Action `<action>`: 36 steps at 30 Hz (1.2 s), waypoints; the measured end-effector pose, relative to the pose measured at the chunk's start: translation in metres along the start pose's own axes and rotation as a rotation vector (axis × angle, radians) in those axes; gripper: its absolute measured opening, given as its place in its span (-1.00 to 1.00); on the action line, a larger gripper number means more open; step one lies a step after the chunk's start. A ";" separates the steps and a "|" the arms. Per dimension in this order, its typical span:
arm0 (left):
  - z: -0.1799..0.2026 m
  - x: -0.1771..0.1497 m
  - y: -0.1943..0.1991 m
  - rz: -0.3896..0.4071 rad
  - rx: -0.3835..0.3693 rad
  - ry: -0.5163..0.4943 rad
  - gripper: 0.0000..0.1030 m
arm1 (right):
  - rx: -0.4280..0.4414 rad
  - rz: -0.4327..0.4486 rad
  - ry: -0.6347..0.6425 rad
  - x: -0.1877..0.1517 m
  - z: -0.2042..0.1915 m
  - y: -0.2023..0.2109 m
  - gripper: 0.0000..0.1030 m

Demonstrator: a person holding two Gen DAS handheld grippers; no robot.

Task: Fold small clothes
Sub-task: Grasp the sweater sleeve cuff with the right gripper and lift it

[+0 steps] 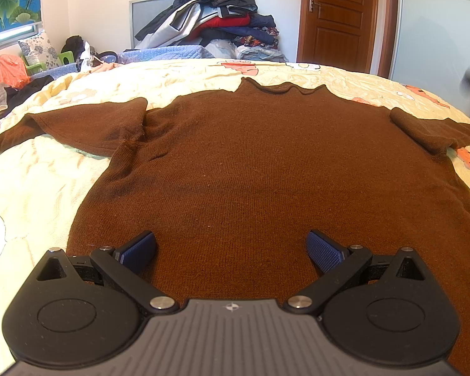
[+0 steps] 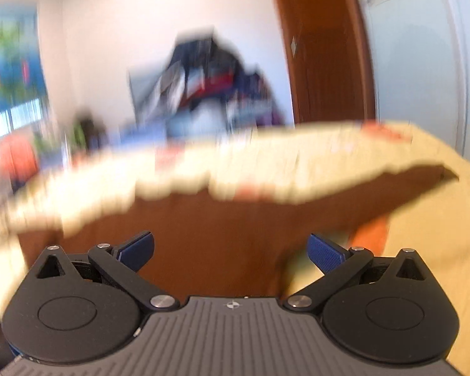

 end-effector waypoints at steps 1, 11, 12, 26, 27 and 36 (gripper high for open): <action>0.000 0.000 0.000 0.000 0.000 0.000 1.00 | 0.018 0.034 -0.064 0.016 0.022 0.002 1.00; 0.000 0.000 0.000 0.000 0.001 0.000 1.00 | -0.168 -0.005 -0.807 0.050 0.285 -0.037 0.66; 0.000 0.000 0.000 0.000 0.001 0.000 1.00 | -0.188 -0.008 -0.809 0.049 0.292 -0.043 0.65; 0.000 0.000 0.000 0.000 -0.001 0.001 1.00 | -0.264 0.001 -0.818 0.049 0.334 -0.099 -0.77; 0.000 0.000 0.000 0.000 0.000 0.001 1.00 | -0.252 0.029 -0.806 0.054 0.325 -0.095 -0.76; 0.000 0.000 -0.001 -0.001 0.000 0.000 1.00 | 0.430 -0.049 -0.504 0.069 0.006 -0.094 0.21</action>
Point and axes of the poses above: each gripper's, at about its wrist camera, not at the fingertips, and y roughly against the way its jaws point, z to its right, x to its top, the point moved 8 cm from there along -y, roughly the way its jaws point, and after that the axes turned 3 degrees about x, right-handed, at the moved point
